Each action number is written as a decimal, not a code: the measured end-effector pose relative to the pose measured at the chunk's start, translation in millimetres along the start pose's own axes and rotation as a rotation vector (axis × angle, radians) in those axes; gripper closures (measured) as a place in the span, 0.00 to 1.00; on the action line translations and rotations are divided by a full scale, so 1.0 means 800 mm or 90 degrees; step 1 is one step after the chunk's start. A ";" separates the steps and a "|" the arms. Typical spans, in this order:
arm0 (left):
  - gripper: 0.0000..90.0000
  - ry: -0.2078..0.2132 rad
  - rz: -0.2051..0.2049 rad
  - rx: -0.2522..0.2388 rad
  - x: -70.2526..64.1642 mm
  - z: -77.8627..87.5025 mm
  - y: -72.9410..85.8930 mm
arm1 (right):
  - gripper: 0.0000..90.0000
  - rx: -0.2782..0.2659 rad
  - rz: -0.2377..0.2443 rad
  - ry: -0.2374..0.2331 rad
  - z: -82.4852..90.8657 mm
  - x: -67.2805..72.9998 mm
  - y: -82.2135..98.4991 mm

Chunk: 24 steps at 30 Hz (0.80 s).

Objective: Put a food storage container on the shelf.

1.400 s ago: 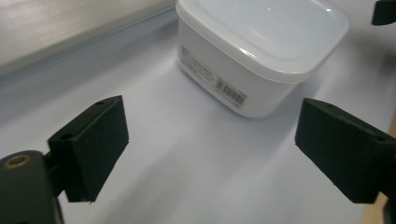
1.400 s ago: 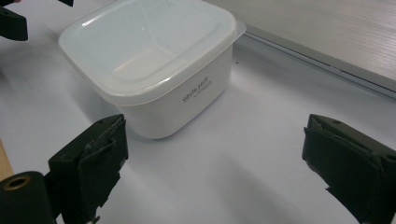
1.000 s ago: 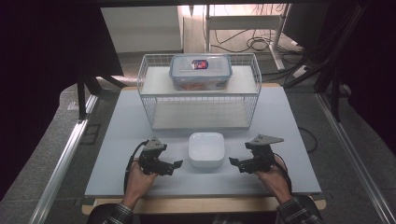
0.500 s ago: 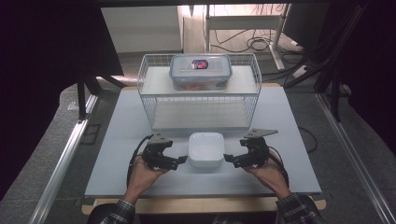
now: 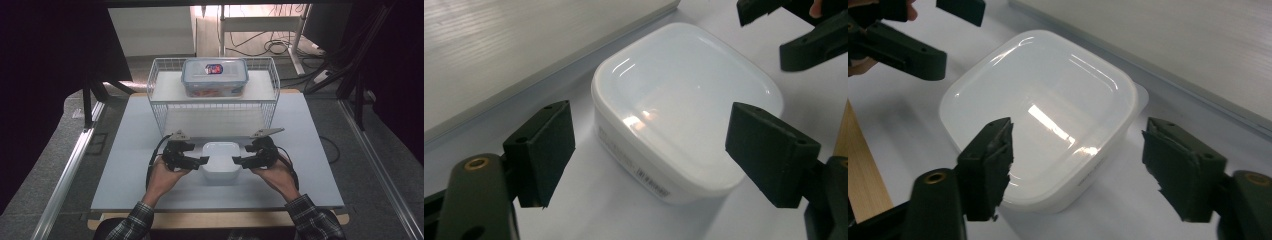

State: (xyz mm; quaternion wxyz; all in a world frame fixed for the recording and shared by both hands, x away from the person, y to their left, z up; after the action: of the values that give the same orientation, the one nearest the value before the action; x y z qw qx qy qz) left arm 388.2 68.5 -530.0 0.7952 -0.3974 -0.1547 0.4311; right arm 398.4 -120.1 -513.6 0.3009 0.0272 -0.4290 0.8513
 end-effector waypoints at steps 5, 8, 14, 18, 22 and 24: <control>0.22 0.015 0.023 0.018 0.005 -0.017 0.002 | 0.35 0.015 -0.011 -0.003 -0.010 -0.006 0.000; 0.22 0.034 0.019 0.037 0.005 -0.027 0.008 | 0.33 0.025 -0.030 -0.006 -0.016 -0.014 0.004; 0.31 0.094 0.049 0.042 -0.006 -0.030 0.012 | 0.39 0.037 -0.082 -0.061 -0.024 -0.018 0.010; 0.39 0.114 0.116 0.069 -0.006 -0.026 0.018 | 0.46 0.041 -0.124 -0.092 -0.023 -0.016 0.014; 0.58 0.124 0.142 0.067 -0.006 -0.009 0.024 | 0.61 0.033 -0.167 -0.110 -0.011 -0.013 0.021; 0.66 0.123 0.146 0.065 -0.007 -0.004 0.025 | 0.68 0.024 -0.177 -0.118 -0.005 -0.009 0.023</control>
State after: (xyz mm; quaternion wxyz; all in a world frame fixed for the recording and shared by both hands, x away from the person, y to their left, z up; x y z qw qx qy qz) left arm 375.5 68.8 -546.6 0.7711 -0.4113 -0.0094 0.4860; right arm 395.6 -129.3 -531.4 0.3745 0.1704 -0.4311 0.8031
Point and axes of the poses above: each handheld gripper's, and its own axes: z roughly backward along the jaws, y roughly out of its underside, x roughly to its left, the point moved 8 cm from there along -z, roughly forward along the jaws, and after that the axes turned 13 degrees about -y, right-handed, at the moved point
